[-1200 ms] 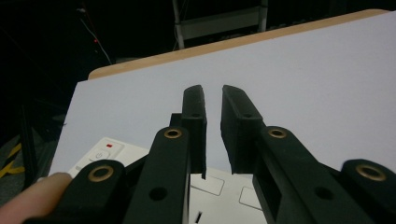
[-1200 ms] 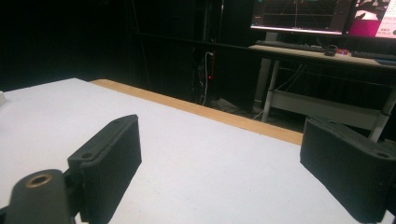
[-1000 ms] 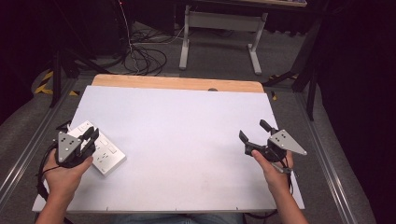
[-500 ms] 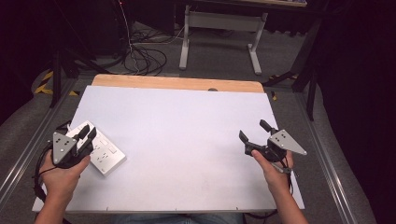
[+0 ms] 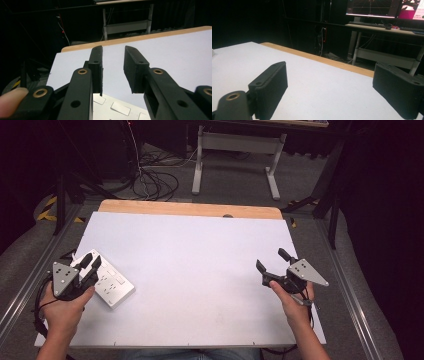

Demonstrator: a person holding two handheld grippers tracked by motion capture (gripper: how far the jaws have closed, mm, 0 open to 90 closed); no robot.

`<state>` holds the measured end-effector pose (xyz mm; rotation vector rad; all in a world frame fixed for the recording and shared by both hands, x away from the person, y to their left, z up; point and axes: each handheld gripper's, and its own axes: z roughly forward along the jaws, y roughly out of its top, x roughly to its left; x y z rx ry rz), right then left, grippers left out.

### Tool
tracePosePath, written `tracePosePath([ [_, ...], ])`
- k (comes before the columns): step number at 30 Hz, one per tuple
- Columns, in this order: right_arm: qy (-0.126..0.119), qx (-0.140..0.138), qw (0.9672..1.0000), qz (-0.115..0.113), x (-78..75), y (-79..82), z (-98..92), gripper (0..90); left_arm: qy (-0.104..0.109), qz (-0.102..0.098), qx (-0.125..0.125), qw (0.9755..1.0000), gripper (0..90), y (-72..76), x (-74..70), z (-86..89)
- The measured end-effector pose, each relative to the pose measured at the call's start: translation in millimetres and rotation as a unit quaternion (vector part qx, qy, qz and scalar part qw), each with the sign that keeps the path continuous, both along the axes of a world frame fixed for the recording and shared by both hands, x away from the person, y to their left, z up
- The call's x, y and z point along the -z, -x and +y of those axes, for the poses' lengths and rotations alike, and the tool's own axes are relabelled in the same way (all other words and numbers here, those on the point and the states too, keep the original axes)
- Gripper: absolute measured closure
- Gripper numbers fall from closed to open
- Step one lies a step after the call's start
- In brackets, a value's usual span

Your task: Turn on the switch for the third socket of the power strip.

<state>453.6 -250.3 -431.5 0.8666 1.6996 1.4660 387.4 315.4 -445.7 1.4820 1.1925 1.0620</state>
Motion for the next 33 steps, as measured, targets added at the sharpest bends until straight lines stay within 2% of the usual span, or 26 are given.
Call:
tracePosePath([
  [16, 0.000, -0.001, 1.0000, 0.000, -0.1, 0.1, -0.1, 12.9, 0.001, -0.004, -0.003, 1.0000, 61.9, 0.6, -0.3, 0.3],
  [33, -0.001, 0.001, 1.0000, 0.000, -0.3, 0.4, -0.4, 12.9, 0.002, -0.005, -0.006, 1.0000, 48.8, 0.7, -1.1, -0.6],
])
